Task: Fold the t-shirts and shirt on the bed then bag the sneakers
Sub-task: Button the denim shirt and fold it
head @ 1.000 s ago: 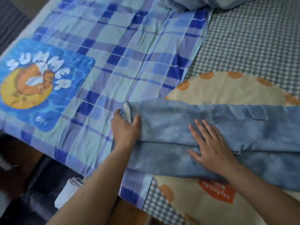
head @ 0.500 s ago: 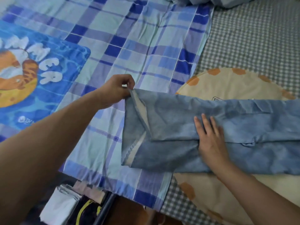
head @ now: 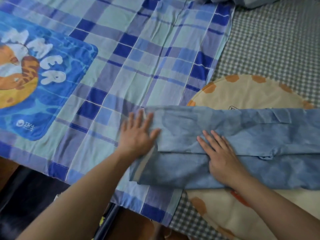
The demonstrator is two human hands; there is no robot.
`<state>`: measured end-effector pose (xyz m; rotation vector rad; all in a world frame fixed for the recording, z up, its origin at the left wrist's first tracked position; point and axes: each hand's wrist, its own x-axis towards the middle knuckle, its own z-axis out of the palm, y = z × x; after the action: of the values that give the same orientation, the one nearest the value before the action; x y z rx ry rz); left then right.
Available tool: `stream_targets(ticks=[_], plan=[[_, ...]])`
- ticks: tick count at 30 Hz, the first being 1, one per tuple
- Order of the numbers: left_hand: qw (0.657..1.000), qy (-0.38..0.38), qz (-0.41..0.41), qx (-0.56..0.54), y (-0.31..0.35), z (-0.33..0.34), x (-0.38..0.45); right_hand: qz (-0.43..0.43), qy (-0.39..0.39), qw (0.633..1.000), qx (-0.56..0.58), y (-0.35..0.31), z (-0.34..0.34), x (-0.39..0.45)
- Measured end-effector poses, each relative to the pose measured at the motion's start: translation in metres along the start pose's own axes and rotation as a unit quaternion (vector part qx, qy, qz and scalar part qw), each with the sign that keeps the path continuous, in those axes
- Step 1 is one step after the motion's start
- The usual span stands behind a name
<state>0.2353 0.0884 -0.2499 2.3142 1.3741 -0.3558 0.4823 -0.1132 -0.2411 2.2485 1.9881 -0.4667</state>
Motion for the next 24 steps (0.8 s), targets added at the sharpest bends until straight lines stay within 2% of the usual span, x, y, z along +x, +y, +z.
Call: stream_targets(ticks=[1, 2, 5, 6, 7, 9, 12, 14, 16, 19, 20, 22, 23, 24], plan=[[0.995, -0.027, -0.087, -0.037, -0.017, -0.001, 0.004, 0.003, -0.004, 1.000, 0.018, 0.000, -0.002, 0.001], [0.988, -0.039, -0.133, -0.066, -0.028, -0.006, 0.006, 0.007, 0.008, 0.999, 0.039, 0.000, -0.006, 0.002], [0.968, 0.057, -0.169, -0.176, -0.028, -0.025, 0.000, 0.012, 0.151, 0.983, 0.103, -0.009, -0.023, 0.010], [0.951, 0.060, -0.205, -0.225, -0.025, -0.026, -0.006, 0.016, 0.186, 0.976, 0.109, -0.015, -0.031, 0.017], [0.932, 0.032, -0.245, -0.266, -0.020, -0.028, -0.014, 0.024, 0.198, 0.974, 0.106, -0.022, -0.038, 0.025], [0.900, -0.037, -0.296, -0.318, -0.015, -0.027, -0.036, 0.035, 0.178, 0.980, 0.084, -0.038, -0.041, 0.044], [0.858, -0.060, -0.319, -0.399, -0.011, -0.028, -0.053, 0.027, 0.064, 0.997, 0.027, -0.064, -0.020, 0.066], [0.819, -0.086, -0.317, -0.470, -0.007, -0.027, -0.052, 0.028, 0.005, 1.000, -0.012, -0.070, -0.001, 0.071], [0.782, -0.126, -0.305, -0.529, -0.001, -0.034, -0.051, 0.038, -0.001, 0.999, -0.016, -0.069, 0.006, 0.072], [0.705, -0.196, -0.263, -0.629, 0.017, -0.059, -0.058, 0.030, -0.002, 1.000, 0.003, -0.071, -0.003, 0.066], [0.700, -0.198, -0.241, -0.642, 0.024, -0.070, -0.060, 0.022, -0.005, 1.000, 0.020, -0.070, -0.006, 0.061], [0.733, -0.160, -0.172, -0.638, 0.043, -0.089, -0.065, 0.017, -0.019, 0.991, 0.130, -0.066, -0.021, 0.050], [0.757, -0.144, -0.122, -0.626, 0.059, -0.099, -0.070, 0.036, -0.032, 0.967, 0.250, -0.061, -0.034, 0.043], [0.774, -0.135, -0.075, -0.614, 0.077, -0.107, -0.073, 0.075, -0.043, 0.910, 0.406, -0.054, -0.050, 0.037]])
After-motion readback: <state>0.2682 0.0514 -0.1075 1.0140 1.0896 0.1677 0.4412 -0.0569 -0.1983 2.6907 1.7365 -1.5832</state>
